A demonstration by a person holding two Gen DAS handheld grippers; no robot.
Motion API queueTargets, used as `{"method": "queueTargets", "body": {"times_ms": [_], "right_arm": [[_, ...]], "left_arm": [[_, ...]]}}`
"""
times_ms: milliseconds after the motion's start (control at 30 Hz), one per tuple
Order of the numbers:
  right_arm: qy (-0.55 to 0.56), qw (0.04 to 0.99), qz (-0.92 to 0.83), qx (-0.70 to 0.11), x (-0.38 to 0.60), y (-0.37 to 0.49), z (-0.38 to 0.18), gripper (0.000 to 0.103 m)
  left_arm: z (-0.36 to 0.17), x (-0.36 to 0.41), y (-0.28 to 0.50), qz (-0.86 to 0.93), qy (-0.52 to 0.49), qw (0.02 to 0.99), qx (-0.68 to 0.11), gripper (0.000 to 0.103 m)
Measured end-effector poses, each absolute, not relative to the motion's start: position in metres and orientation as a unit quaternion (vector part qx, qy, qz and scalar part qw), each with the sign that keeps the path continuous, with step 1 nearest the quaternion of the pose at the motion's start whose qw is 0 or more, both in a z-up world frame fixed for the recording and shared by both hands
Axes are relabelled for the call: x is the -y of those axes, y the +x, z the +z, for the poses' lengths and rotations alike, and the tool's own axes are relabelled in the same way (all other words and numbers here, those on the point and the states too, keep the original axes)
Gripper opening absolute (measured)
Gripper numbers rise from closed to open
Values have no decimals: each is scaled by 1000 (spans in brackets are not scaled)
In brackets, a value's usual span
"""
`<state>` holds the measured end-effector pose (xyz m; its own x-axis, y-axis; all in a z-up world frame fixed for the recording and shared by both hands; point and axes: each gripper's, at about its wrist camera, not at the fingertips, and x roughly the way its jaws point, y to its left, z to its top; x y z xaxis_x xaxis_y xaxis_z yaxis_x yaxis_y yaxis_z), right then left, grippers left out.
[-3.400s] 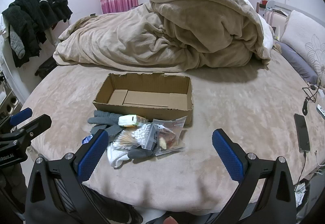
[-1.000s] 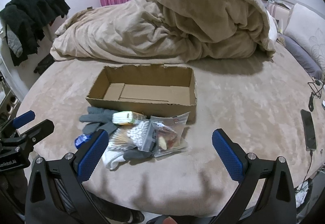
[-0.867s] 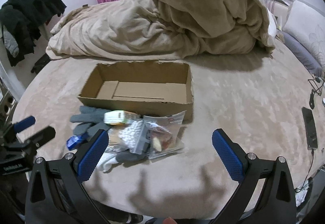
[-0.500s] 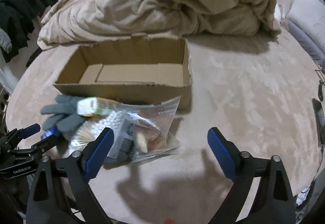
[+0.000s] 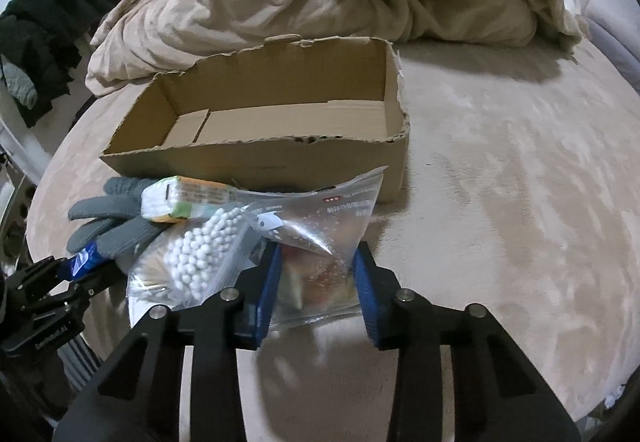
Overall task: Organize objects
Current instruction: 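Grasp the blue-and-white packet with the left gripper while the right grasps the snack zip bag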
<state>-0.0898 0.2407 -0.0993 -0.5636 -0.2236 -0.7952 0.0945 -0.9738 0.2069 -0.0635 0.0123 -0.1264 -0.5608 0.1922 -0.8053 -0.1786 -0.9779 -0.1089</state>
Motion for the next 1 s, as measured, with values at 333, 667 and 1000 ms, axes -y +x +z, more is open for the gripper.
{"method": "queueTargets", "body": {"times_ms": [333, 667, 1000], "right_arm": [[445, 92, -888, 79, -248, -77, -86, 18], [431, 94, -894, 76, -252, -67, -73, 15], [389, 97, -913, 70, -255, -58, -21, 15]], "left_arm": [[-108, -9, -49, 890, -440, 119, 27, 16], [-85, -3, -38, 897, -422, 128, 41, 12], [-25, 1, -26, 913, -377, 147, 57, 12]]}}
